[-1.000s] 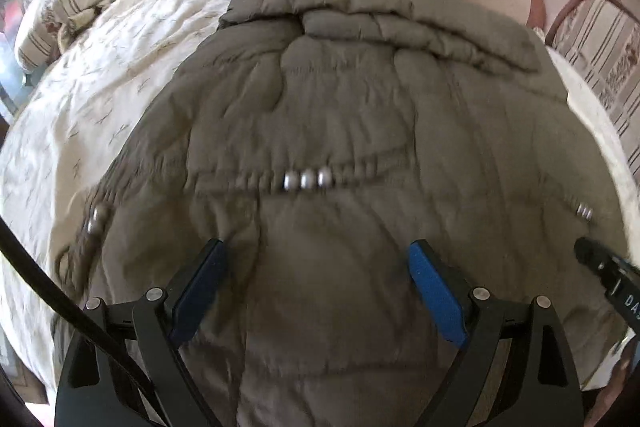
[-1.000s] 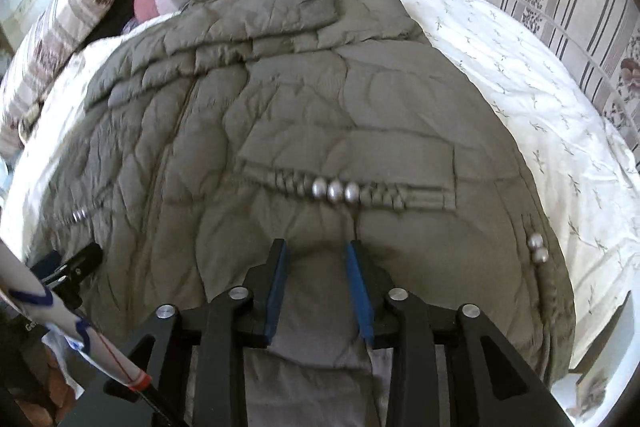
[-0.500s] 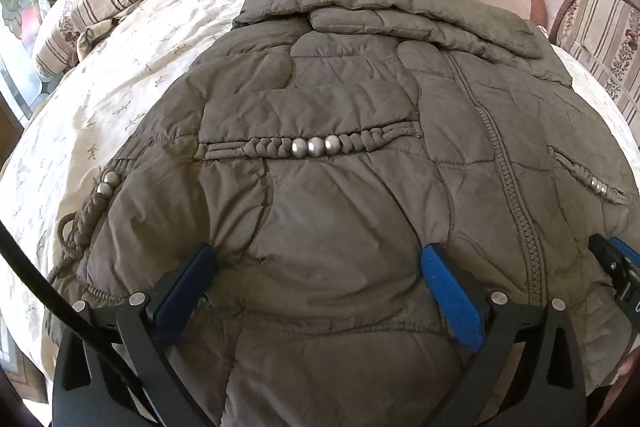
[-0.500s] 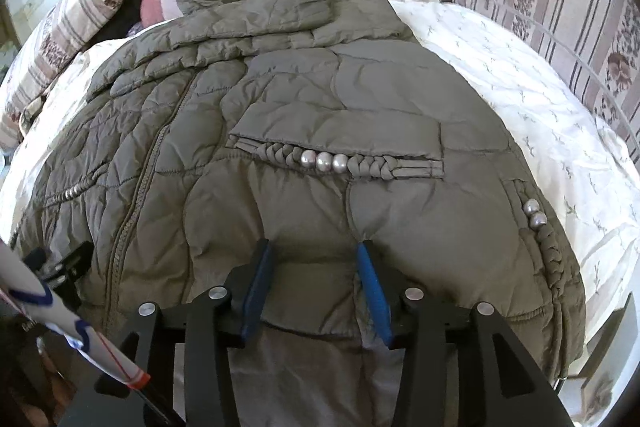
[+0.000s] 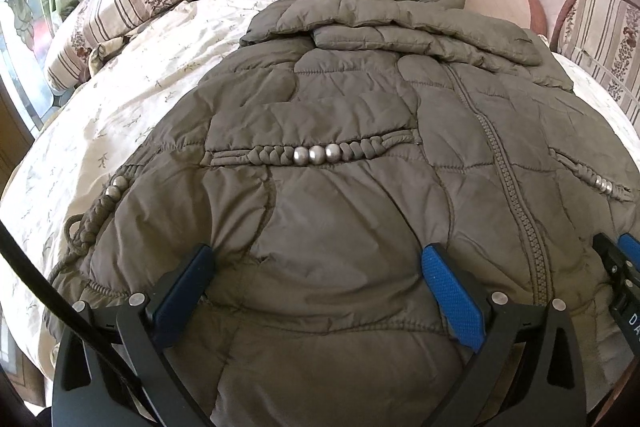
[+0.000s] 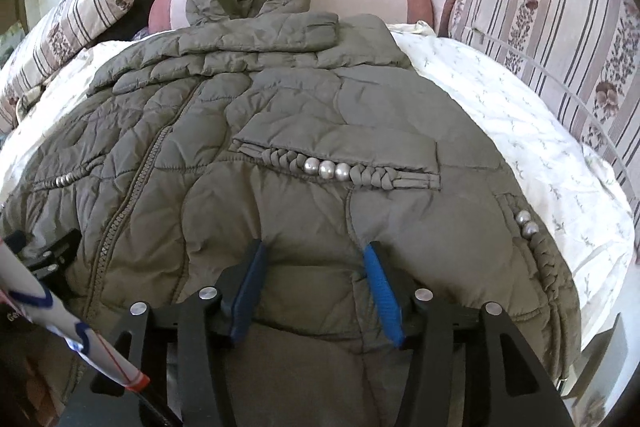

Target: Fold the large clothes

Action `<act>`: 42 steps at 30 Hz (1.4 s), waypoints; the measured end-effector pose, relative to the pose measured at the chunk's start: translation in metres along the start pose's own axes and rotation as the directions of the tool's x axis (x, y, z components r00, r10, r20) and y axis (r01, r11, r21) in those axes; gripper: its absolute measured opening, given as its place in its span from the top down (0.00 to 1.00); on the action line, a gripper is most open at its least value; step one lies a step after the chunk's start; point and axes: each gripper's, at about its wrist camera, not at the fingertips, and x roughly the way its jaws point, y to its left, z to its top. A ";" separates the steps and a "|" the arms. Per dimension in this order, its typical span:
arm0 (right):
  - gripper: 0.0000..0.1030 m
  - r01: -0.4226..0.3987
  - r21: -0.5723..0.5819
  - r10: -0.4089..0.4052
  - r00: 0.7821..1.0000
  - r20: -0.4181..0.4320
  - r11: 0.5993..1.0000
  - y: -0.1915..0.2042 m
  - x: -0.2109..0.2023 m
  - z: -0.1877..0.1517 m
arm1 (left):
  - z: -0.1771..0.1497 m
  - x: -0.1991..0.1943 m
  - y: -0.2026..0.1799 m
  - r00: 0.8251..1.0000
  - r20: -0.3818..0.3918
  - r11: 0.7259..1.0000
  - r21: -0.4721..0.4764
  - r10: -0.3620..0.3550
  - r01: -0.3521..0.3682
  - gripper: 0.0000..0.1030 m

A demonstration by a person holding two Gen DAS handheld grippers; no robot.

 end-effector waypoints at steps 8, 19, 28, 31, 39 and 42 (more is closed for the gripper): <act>0.39 0.032 -0.012 -0.032 0.999 0.004 0.999 0.001 0.001 0.000 | -0.002 -0.001 -0.002 1.000 0.017 1.000 0.004 0.018 -0.018 0.00; 0.39 0.006 -0.012 -0.006 0.999 -0.053 1.000 -0.003 0.000 0.009 | 0.008 -0.002 -0.003 0.999 -0.038 0.999 0.039 0.021 -0.019 0.00; 0.37 -0.175 0.047 0.170 0.981 0.091 0.984 -0.033 -0.043 0.026 | 0.060 -0.035 0.018 0.996 0.094 1.000 -0.031 0.001 0.002 0.00; 0.37 -0.209 0.063 0.201 0.973 0.115 0.976 -0.043 -0.052 0.037 | 0.094 -0.038 0.019 0.989 0.148 0.998 -0.058 0.008 0.000 0.00; 0.27 -0.239 0.006 0.237 0.965 0.111 0.971 -0.044 -0.074 0.111 | 0.195 0.009 0.025 0.981 0.192 0.993 -0.117 0.018 0.004 0.00; 0.25 -0.223 0.002 0.222 0.970 0.095 0.975 -0.039 -0.078 0.161 | 0.198 0.055 0.034 0.988 0.146 0.988 -0.153 0.046 -0.024 0.00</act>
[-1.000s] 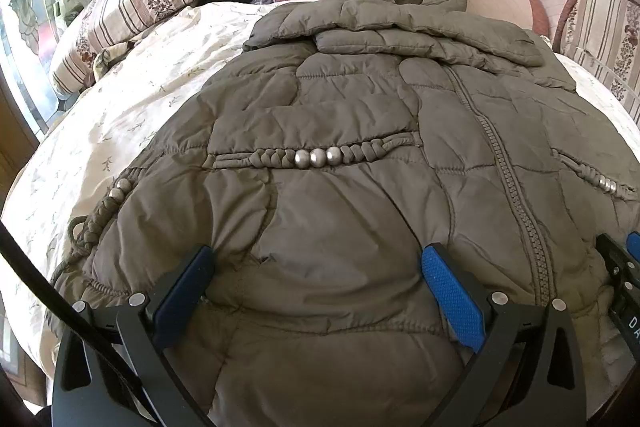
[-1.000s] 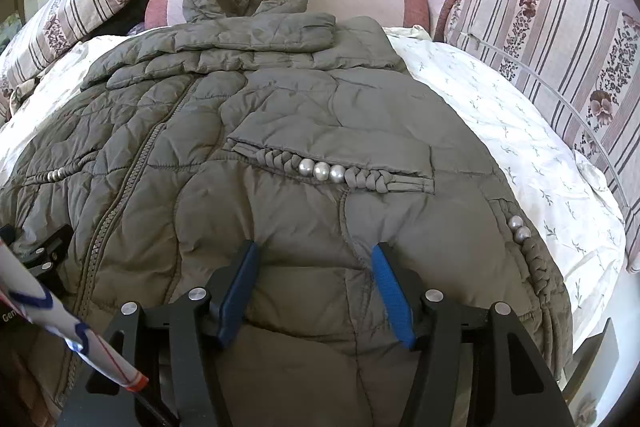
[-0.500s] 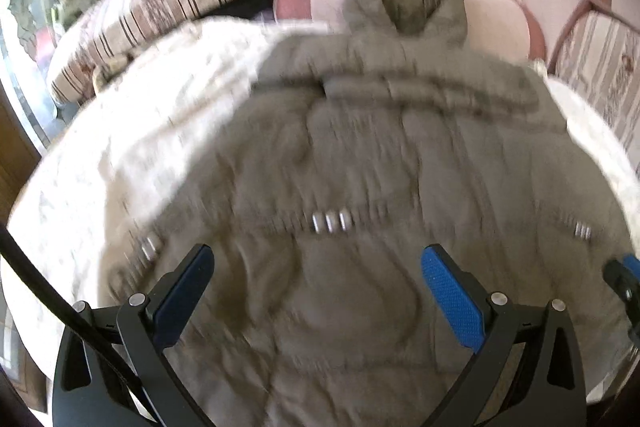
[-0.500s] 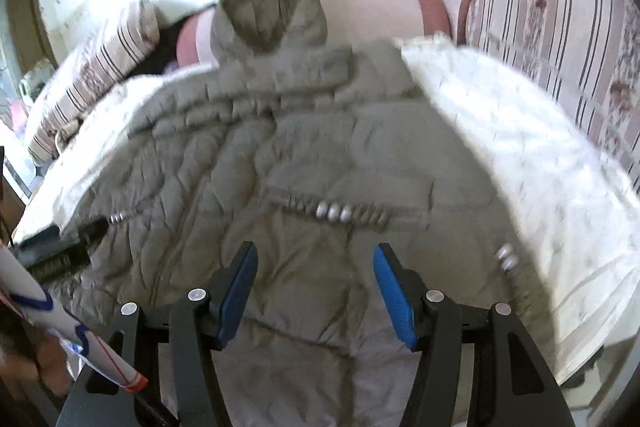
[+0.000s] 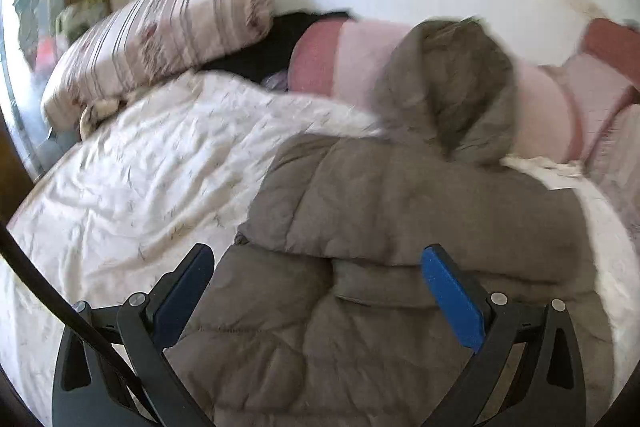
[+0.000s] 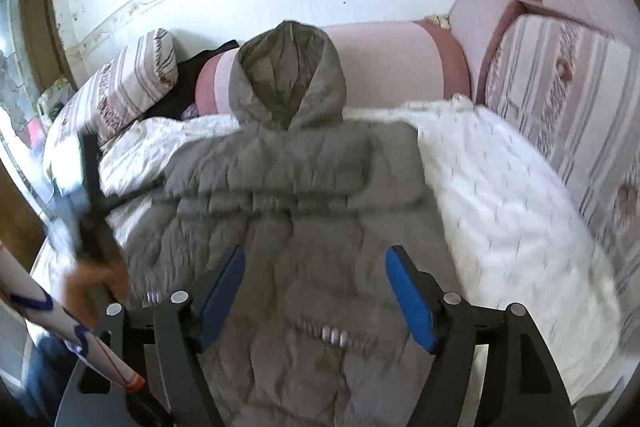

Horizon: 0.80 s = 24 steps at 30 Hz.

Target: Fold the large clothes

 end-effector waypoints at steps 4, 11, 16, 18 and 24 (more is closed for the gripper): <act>0.25 0.029 0.005 -0.029 0.999 -0.015 1.000 0.013 0.018 0.073 | 0.005 0.035 0.021 0.996 -0.088 0.998 -0.070 -0.003 -0.003 0.00; 0.25 0.024 0.058 -0.025 1.000 0.002 0.998 0.049 0.069 0.189 | 0.023 0.028 0.048 0.999 -0.037 0.996 -0.091 -0.006 0.002 0.00; 0.25 0.074 0.084 -0.075 0.997 0.001 0.994 0.062 0.108 0.248 | 0.024 0.024 0.056 0.999 -0.039 0.993 -0.117 -0.023 0.018 0.00; 0.25 0.089 0.092 -0.088 0.996 -0.010 0.992 0.061 0.121 0.259 | 0.023 0.022 0.054 0.999 -0.038 0.993 -0.112 -0.029 0.024 0.00; 0.25 0.121 0.090 -0.116 0.992 -0.050 0.989 0.054 0.161 0.273 | 0.020 0.022 0.042 0.999 -0.025 0.997 -0.069 -0.023 0.021 0.00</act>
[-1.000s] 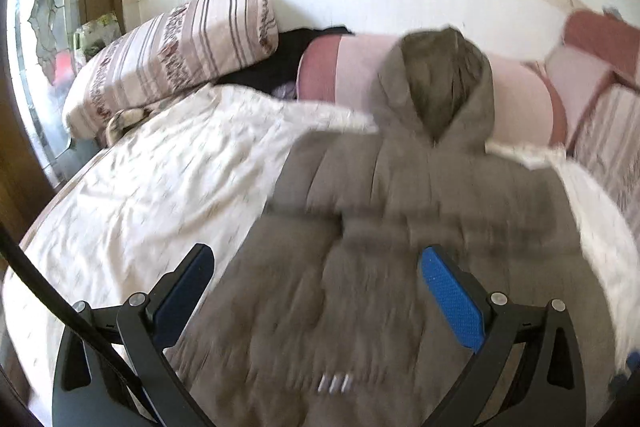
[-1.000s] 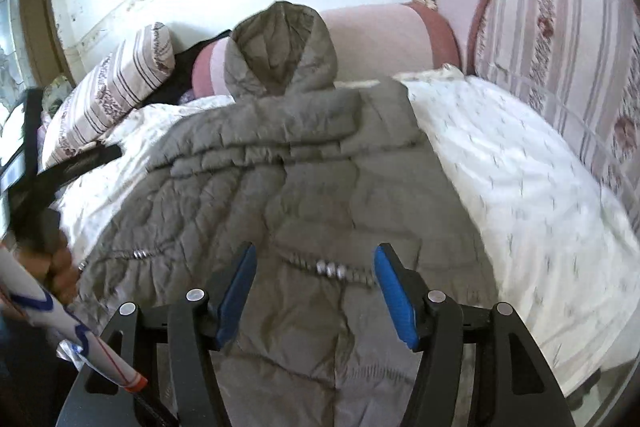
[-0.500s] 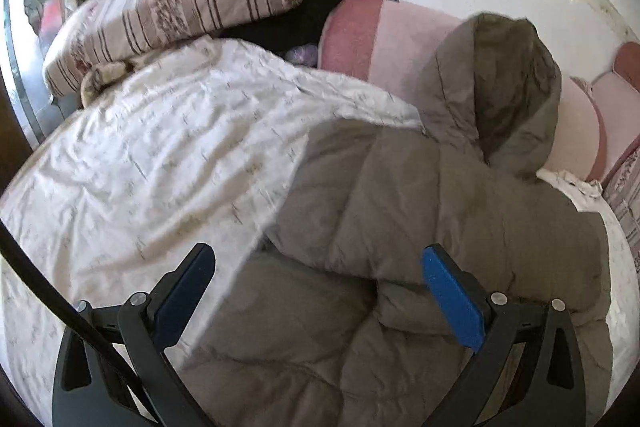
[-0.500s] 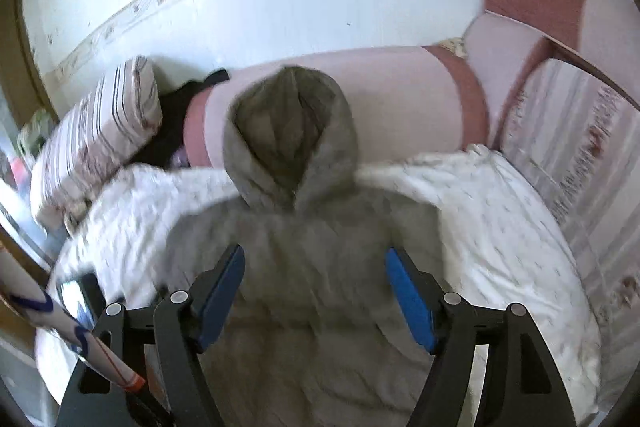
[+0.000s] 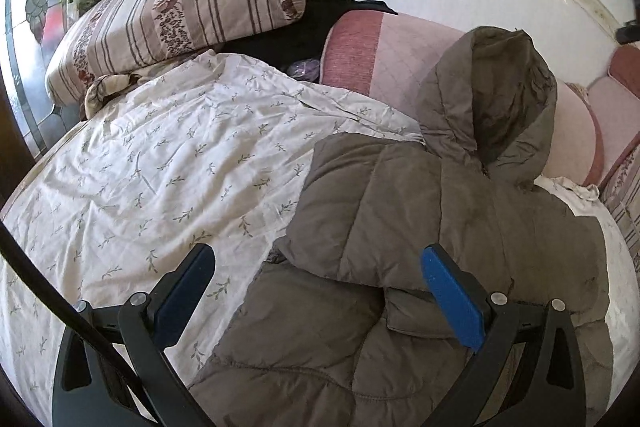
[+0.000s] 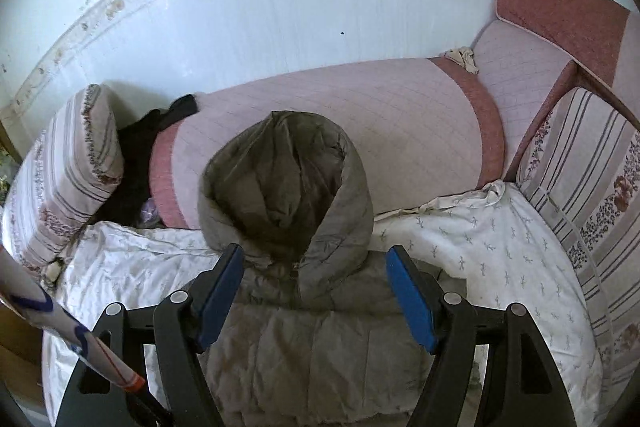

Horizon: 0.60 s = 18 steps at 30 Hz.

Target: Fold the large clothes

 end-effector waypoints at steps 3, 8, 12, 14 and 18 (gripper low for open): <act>0.23 0.012 -0.001 -0.012 1.000 -0.004 1.000 0.000 0.022 0.008 | -0.002 0.003 -0.006 1.000 0.002 1.000 0.030 0.009 -0.009 0.00; 0.23 0.010 0.056 -0.010 1.000 0.000 0.998 -0.010 0.067 0.025 | -0.003 0.012 -0.016 1.000 -0.001 0.997 0.070 0.016 -0.016 0.00; 0.23 0.012 0.117 -0.011 1.000 -0.010 0.993 -0.030 0.107 0.040 | -0.006 0.018 -0.028 1.000 0.016 0.994 0.110 0.026 -0.027 0.00; 0.23 0.011 0.140 -0.010 1.000 -0.009 0.990 -0.036 0.130 0.049 | -0.008 0.019 -0.032 0.999 0.033 0.991 0.129 0.031 -0.035 0.00; 0.23 0.014 0.158 -0.013 1.000 -0.008 0.987 -0.037 0.163 0.063 | -0.008 0.025 -0.036 0.999 0.038 0.991 0.130 0.021 -0.026 0.00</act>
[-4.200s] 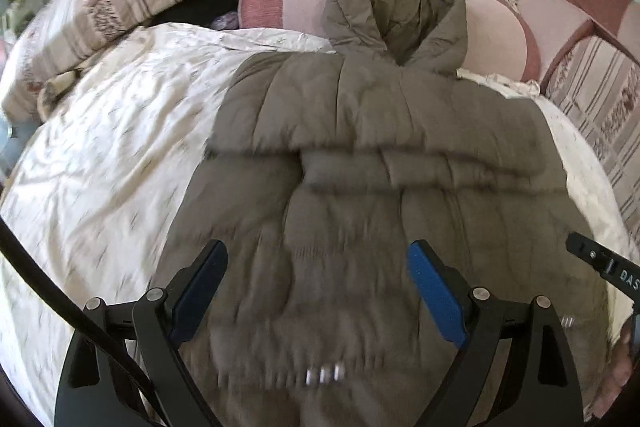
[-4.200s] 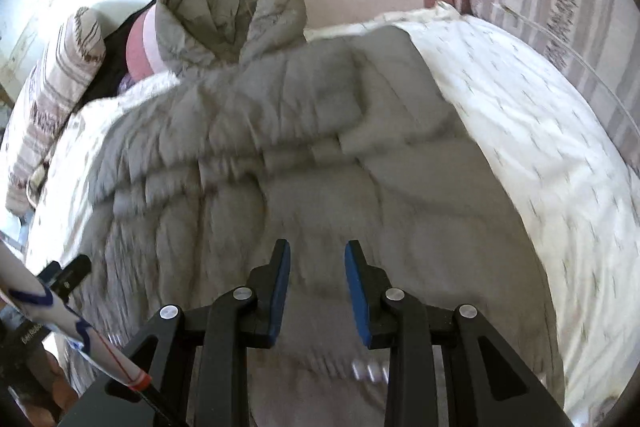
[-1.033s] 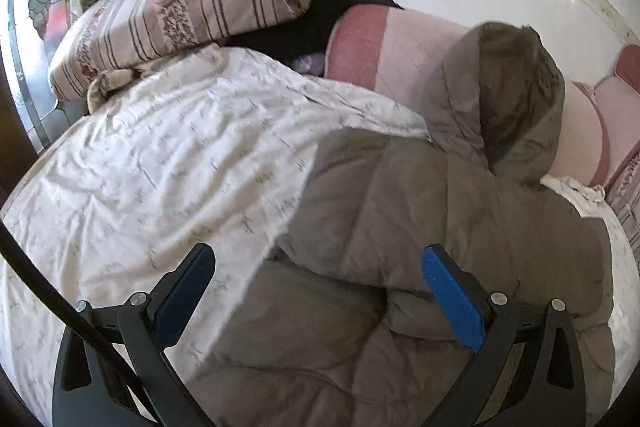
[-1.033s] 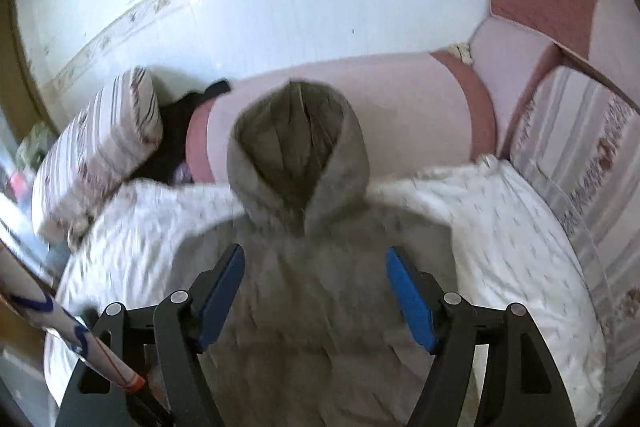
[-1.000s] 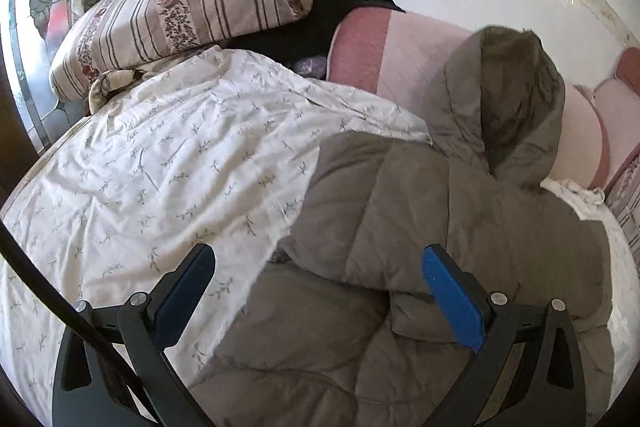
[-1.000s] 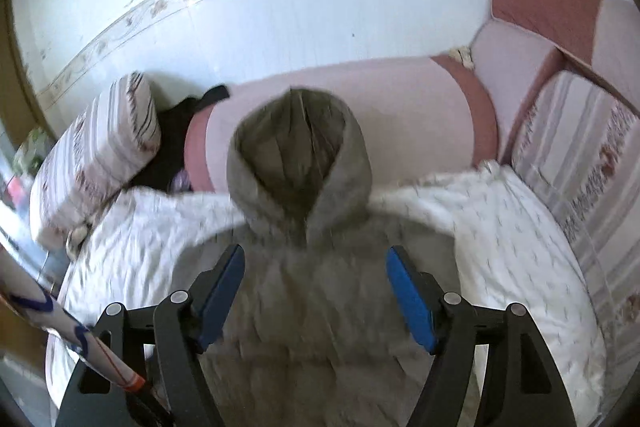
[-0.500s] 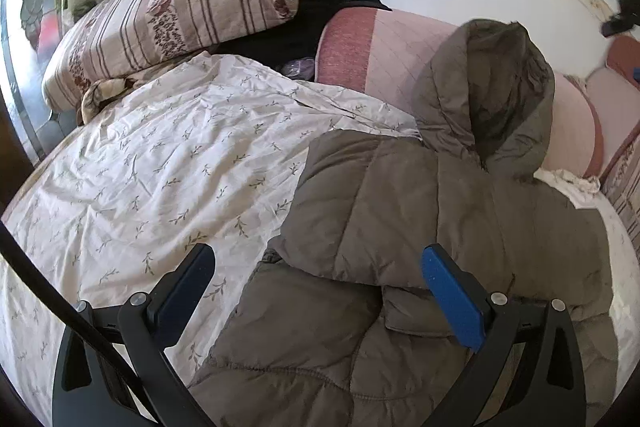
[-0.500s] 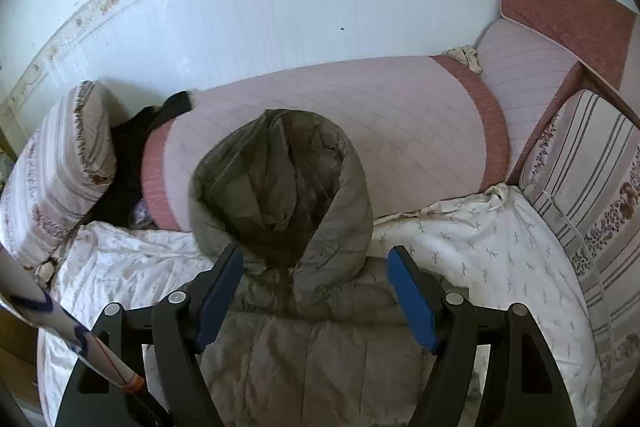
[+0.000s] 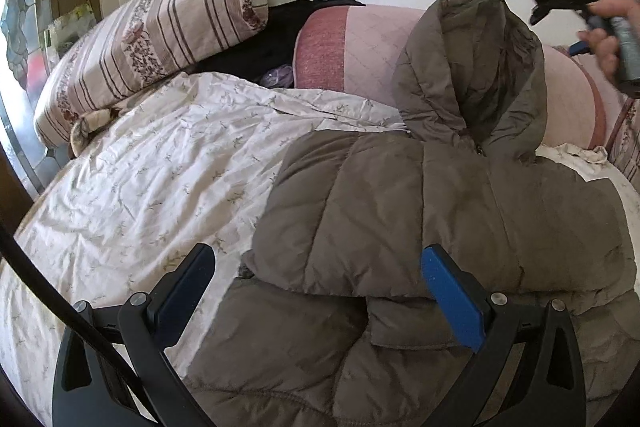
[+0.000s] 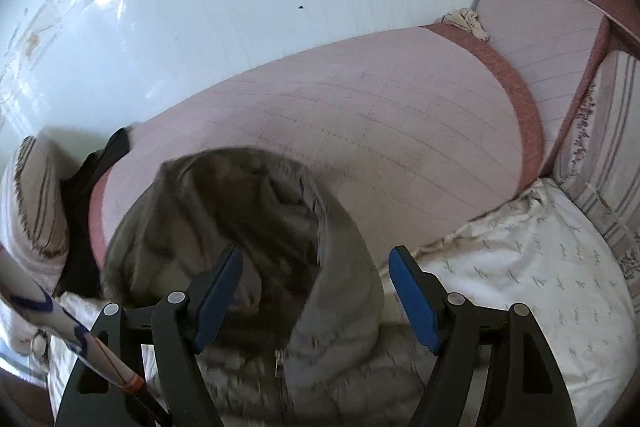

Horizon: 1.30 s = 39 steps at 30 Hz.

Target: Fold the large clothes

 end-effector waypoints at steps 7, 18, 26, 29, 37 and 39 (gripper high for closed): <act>0.88 0.059 -0.041 -0.059 0.998 0.000 0.997 -0.006 0.056 0.002 | -0.003 0.015 -0.002 0.999 -0.032 1.000 -0.001 0.009 -0.009 0.00; 0.94 -0.125 -0.050 0.130 0.984 0.124 0.991 -0.043 -0.041 -0.059 | -0.001 0.009 0.001 1.000 -0.021 1.000 -0.017 0.001 -0.002 0.00; 0.95 -0.175 -0.116 0.189 0.974 0.127 0.978 -0.070 -0.140 -0.198 | 0.007 -0.005 0.026 1.000 0.002 0.994 -0.110 -0.025 0.025 0.00; 0.95 -0.129 -0.113 0.141 0.985 0.103 0.985 -0.082 -0.135 -0.253 | 0.008 -0.007 0.029 0.999 0.007 0.991 -0.131 -0.037 0.038 0.00; 0.94 -0.082 -0.073 0.082 0.997 -0.004 0.994 -0.099 -0.065 -0.286 | -0.003 0.008 0.007 0.996 -0.042 0.993 -0.088 -0.081 0.077 0.00; 0.93 -0.081 -0.081 0.080 0.997 -0.013 0.993 -0.098 -0.060 -0.286 | -0.006 0.015 0.001 0.994 -0.066 0.994 -0.074 -0.088 0.083 0.00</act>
